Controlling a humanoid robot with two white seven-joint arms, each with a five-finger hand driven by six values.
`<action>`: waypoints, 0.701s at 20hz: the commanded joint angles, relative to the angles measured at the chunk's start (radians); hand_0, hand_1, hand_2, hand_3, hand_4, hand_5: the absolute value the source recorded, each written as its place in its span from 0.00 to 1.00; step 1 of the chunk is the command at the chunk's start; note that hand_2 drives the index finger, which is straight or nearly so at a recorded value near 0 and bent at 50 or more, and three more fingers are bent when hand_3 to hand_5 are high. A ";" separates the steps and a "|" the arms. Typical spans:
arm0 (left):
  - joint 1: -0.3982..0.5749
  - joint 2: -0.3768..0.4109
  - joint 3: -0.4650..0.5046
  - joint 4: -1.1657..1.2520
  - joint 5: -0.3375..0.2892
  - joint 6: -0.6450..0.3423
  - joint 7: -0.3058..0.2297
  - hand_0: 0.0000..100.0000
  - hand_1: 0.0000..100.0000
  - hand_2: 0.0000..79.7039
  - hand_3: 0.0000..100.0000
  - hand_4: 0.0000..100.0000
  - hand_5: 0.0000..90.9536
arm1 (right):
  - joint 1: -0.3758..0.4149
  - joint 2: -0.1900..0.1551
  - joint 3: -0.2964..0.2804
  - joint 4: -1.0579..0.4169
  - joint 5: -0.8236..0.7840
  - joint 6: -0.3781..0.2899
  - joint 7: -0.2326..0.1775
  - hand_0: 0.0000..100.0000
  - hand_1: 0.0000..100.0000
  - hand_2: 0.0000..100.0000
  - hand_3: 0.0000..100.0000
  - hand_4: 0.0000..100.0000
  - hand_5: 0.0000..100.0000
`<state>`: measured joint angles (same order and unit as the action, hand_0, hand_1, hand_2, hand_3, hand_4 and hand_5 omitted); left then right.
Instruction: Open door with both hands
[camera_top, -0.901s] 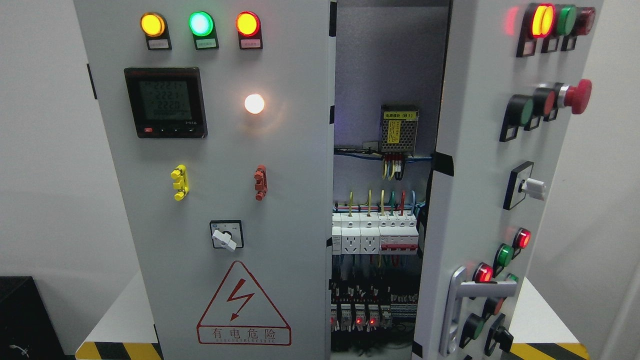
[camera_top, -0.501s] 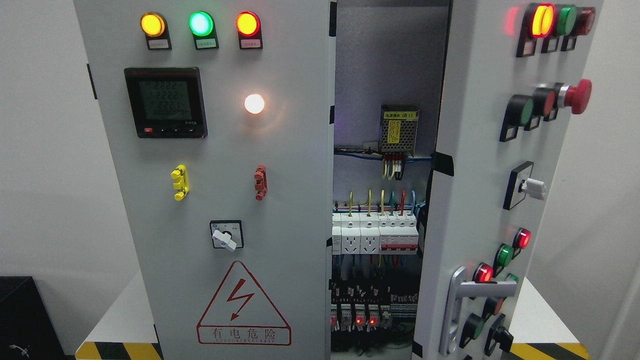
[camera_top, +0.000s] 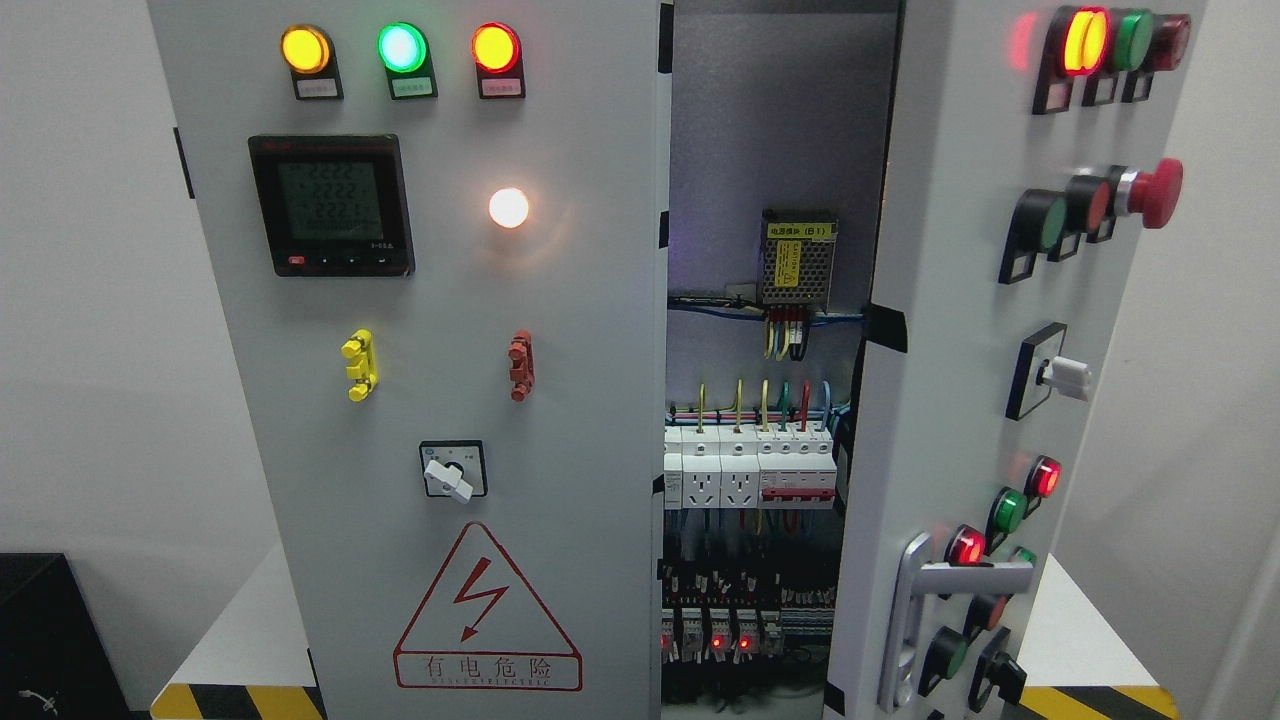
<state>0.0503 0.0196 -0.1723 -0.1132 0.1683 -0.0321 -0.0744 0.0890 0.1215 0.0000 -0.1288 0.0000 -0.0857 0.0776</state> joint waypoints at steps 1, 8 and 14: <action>0.058 0.062 0.002 -0.251 0.002 -0.006 0.001 0.00 0.00 0.00 0.00 0.00 0.00 | 0.000 0.000 0.029 0.000 -0.015 0.000 0.001 0.00 0.00 0.00 0.00 0.00 0.00; 0.083 0.143 0.001 -0.543 0.003 -0.006 0.001 0.00 0.00 0.00 0.00 0.00 0.00 | 0.000 0.000 0.029 0.000 -0.015 0.000 0.001 0.00 0.00 0.00 0.00 0.00 0.00; 0.071 0.160 0.001 -0.784 0.005 -0.005 0.001 0.00 0.00 0.00 0.00 0.00 0.00 | 0.000 0.000 0.029 0.000 -0.015 0.000 0.001 0.00 0.00 0.00 0.00 0.00 0.00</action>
<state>0.1212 0.1147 -0.1712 -0.5166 0.1721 -0.0383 -0.0744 0.0890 0.1215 0.0000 -0.1288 0.0000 -0.0856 0.0777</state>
